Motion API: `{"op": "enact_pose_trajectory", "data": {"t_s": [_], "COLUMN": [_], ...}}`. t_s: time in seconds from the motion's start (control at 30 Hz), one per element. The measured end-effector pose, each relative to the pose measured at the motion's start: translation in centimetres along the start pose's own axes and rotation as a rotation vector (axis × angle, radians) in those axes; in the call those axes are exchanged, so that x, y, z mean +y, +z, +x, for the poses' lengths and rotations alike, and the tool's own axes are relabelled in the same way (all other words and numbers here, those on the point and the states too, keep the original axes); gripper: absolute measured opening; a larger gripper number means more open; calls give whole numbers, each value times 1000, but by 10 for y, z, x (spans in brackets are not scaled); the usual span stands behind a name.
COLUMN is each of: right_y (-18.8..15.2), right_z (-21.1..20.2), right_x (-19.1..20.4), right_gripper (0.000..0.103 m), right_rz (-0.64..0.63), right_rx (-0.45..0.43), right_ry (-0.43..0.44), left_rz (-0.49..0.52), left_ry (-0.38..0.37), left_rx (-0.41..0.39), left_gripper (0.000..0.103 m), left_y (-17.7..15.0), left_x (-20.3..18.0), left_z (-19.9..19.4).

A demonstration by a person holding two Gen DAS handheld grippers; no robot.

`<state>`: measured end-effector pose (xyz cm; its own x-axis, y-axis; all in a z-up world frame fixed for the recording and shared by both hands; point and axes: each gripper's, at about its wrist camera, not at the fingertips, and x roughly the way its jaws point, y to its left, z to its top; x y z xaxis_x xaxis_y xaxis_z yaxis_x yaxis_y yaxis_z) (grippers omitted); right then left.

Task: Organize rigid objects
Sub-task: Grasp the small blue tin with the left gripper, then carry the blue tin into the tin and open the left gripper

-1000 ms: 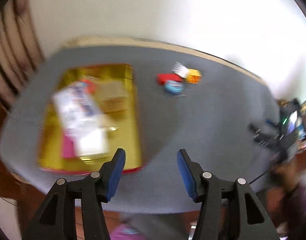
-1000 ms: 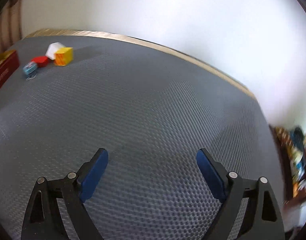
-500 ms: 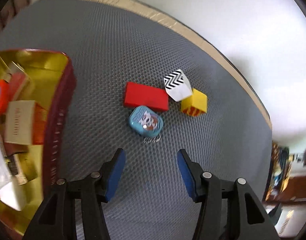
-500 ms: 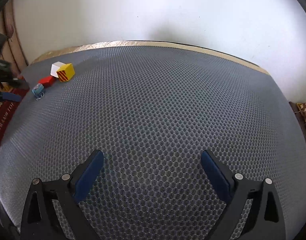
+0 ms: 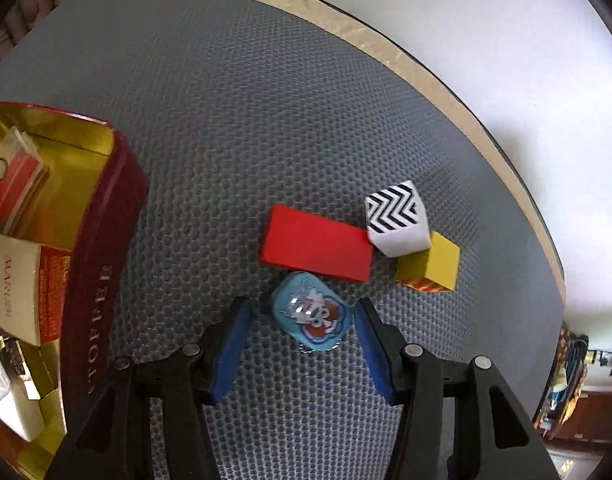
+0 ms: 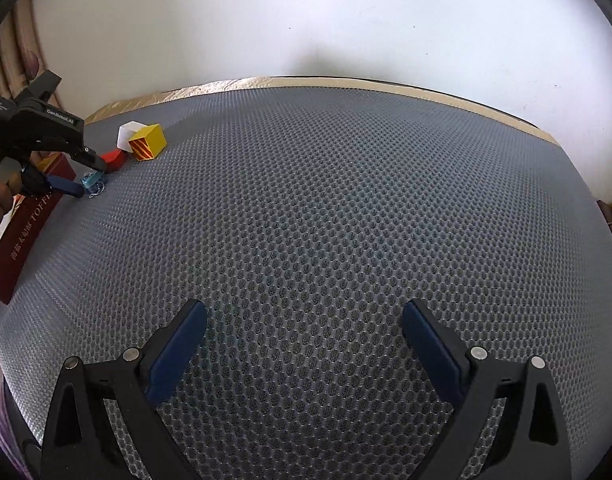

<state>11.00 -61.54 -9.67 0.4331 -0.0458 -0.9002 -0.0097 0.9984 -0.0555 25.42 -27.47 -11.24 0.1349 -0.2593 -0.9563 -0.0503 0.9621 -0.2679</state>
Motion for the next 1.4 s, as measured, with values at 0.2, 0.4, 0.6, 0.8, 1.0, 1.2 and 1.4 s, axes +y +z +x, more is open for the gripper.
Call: {"op": "enact_pose_trajectory", "data": {"t_s": [0.2,0.4,0.6,0.8,1.0,1.2,1.4], "right_y": [6,9,12,14,13,12,12], "right_z": [12,19,25,30,34,34,33], "right_x": [10,16,26,32,37,36,36], "right_gripper": [99,100,101,102,103,103,103], "right_rz": [-7,-19,-53,-66,-59,-58,-58], "right_rx": [9,20,34,41,39,37,37], "right_ry": [1,-11,-32,-56,-60,-60,-61], "left_rz": [9,60,97,120,133,104,50], "left_ry": [-23,-82,-149,-107,20,85,114], "left_rx": [-27,-53,-60,-162,-278,-276,-253], "left_gripper": [42,42,42,42,42,42,42], "left_y": [-19,-68,-109,-118,-80,-24,25], "left_x": [7,17,33,77,110,133,137], "left_z": [-7,-30,-59,-118,-157,-144,-115]}}
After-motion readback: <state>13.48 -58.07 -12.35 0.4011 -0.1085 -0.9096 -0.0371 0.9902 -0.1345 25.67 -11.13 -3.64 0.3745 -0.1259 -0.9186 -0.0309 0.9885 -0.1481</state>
